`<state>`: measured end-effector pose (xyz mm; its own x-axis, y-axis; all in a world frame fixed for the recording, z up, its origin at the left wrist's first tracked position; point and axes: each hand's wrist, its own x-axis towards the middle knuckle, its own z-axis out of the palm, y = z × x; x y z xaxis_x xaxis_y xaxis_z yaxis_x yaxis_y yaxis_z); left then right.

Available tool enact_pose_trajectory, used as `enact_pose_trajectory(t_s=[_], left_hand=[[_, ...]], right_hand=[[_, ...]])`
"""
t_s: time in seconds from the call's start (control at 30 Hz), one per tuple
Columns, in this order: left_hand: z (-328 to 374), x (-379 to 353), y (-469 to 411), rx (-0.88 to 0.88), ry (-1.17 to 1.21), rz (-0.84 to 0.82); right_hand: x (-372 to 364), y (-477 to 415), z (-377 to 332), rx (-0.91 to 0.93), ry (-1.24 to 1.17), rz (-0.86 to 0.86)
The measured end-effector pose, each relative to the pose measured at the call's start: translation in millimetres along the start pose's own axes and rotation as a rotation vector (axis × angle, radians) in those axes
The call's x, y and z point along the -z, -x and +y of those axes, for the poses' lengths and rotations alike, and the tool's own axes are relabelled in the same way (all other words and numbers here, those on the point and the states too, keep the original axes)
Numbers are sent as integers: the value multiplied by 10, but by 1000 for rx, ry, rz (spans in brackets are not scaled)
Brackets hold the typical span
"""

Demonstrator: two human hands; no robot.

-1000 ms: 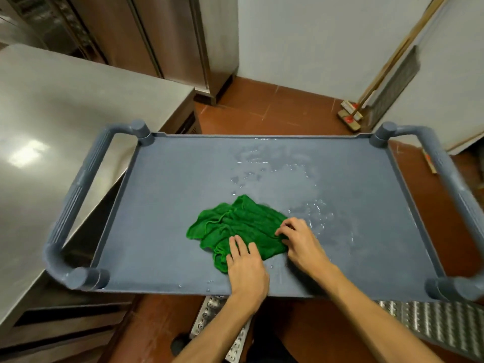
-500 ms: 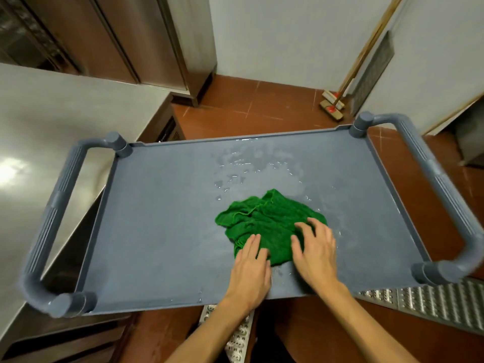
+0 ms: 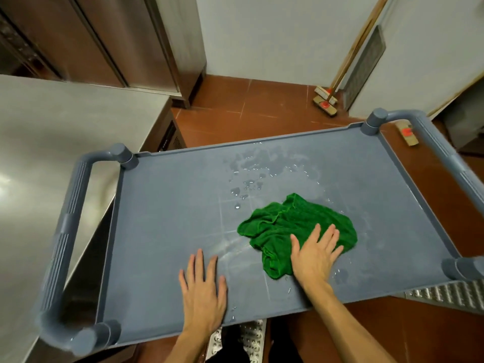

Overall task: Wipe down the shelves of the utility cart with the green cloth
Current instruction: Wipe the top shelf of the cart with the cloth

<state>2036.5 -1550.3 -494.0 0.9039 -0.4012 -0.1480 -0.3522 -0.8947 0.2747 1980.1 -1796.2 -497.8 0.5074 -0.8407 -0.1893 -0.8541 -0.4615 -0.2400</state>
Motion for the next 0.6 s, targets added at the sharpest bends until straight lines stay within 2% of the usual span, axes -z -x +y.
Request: enact_pose_trajectory(t_s=[0.1,0.27,0.37,0.47,0.53,0.6], left_hand=[[28,19,17,-5,1,-39],[22,94,35,-52,56,-34],[147,92,32,-287,177,31],[515,139,-10,-575,280,-12],[816,136,-37,-721,220,-71],[1080,106,-89,-770,104,-143]], right_hand=[[71,38,-8,26,-71,119],[291,67,19,21,-82,68],[436,61,126,87,-172,-11],[552,55,317,191,-233,-80],[642,39,517,258,-177,-115],[735,-1,716,321,-39,-149]])
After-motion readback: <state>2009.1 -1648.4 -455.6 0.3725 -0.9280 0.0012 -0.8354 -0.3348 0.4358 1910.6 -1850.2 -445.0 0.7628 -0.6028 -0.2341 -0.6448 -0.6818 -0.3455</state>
